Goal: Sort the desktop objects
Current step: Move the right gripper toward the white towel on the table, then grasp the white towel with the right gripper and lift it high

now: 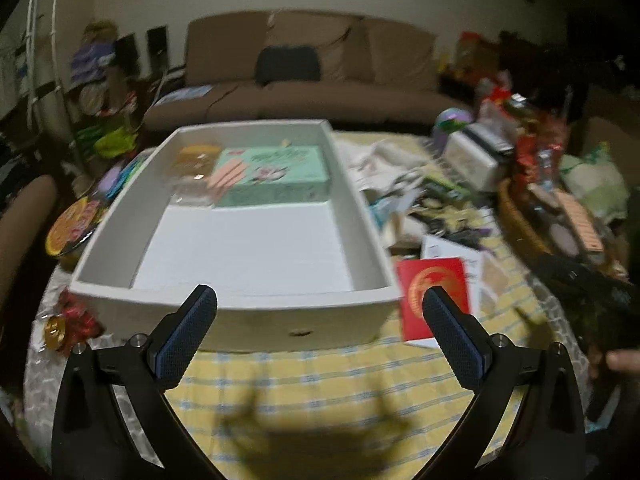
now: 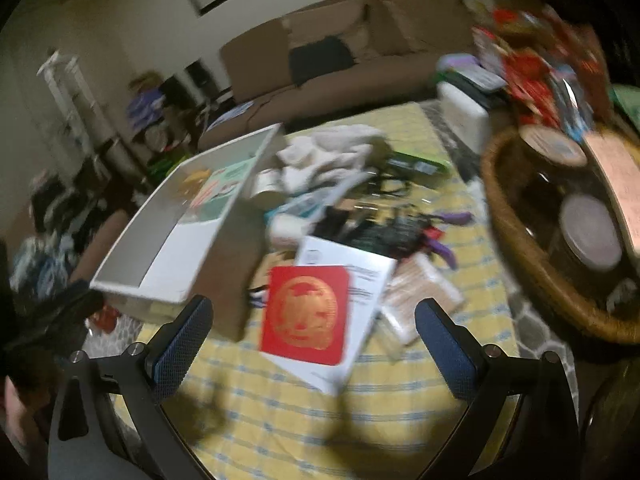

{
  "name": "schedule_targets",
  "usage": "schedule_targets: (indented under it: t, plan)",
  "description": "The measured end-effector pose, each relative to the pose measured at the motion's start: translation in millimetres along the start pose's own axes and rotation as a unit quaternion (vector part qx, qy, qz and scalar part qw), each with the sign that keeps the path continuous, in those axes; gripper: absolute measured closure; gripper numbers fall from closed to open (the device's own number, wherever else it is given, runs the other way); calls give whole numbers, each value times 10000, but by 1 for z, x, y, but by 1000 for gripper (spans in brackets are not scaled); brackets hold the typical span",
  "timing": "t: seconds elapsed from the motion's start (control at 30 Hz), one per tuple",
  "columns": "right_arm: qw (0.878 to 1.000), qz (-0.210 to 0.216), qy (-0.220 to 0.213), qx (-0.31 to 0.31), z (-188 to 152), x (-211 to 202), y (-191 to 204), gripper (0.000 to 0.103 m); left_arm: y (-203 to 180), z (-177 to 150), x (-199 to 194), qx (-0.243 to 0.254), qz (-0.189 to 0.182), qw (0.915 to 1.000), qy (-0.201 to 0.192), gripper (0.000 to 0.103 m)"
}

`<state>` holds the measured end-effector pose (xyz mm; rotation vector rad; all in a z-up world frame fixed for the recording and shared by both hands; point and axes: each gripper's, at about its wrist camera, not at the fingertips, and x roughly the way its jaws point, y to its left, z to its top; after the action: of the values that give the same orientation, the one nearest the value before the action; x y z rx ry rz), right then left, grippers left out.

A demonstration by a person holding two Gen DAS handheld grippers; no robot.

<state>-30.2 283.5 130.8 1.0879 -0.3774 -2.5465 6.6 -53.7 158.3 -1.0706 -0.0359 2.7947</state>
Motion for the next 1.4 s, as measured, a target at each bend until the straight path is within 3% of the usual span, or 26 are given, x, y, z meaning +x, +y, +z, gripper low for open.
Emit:
schedule_targets:
  t: [0.2,0.37,0.47,0.57,0.77,0.87,1.0,1.13,1.17,1.2,1.23,1.27,1.4]
  plan:
    - [9971,150,-186,725,3,-5,-44,1,-12,-4,6,28,-493,9981,-366,0]
    - [9976,240,-141,631,14,4,-43,10,-16,8,27,-41,-587,9975,-397,0]
    - [9984,292,-35,492,34,21,-35,22,-18,14,38,-17,-565,9975,-431,0]
    - [9994,213,-34,276,62,41,-24,27,-18,22,51,-31,-630,9971,-435,0]
    - [9987,-157,-7,-487,142,110,8,27,-1,32,75,-221,-849,9957,-292,0]
    - [9947,-448,23,-923,173,153,21,25,9,33,87,-418,-1024,9939,-19,0]
    - [9864,-601,199,-1515,194,206,34,22,19,35,93,-471,-1016,9937,102,0]
    - [9767,-791,604,-1900,191,254,43,24,30,35,95,-676,-1158,9908,178,0]
    - [9708,-920,839,-2049,186,268,44,30,30,37,96,-667,-1149,9910,182,0]
    - [9659,-1044,945,-2172,183,275,45,64,30,37,96,-656,-1130,9913,180,0]
    - [9610,-1182,1008,-2288,180,280,46,88,30,37,96,-653,-1120,9914,166,0]
    - [9588,-1277,1006,-2328,180,280,44,94,30,38,96,-653,-1137,9912,158,0]
    - [9723,-1121,260,-2034,202,231,44,95,30,38,94,-679,-1235,9900,112,0]
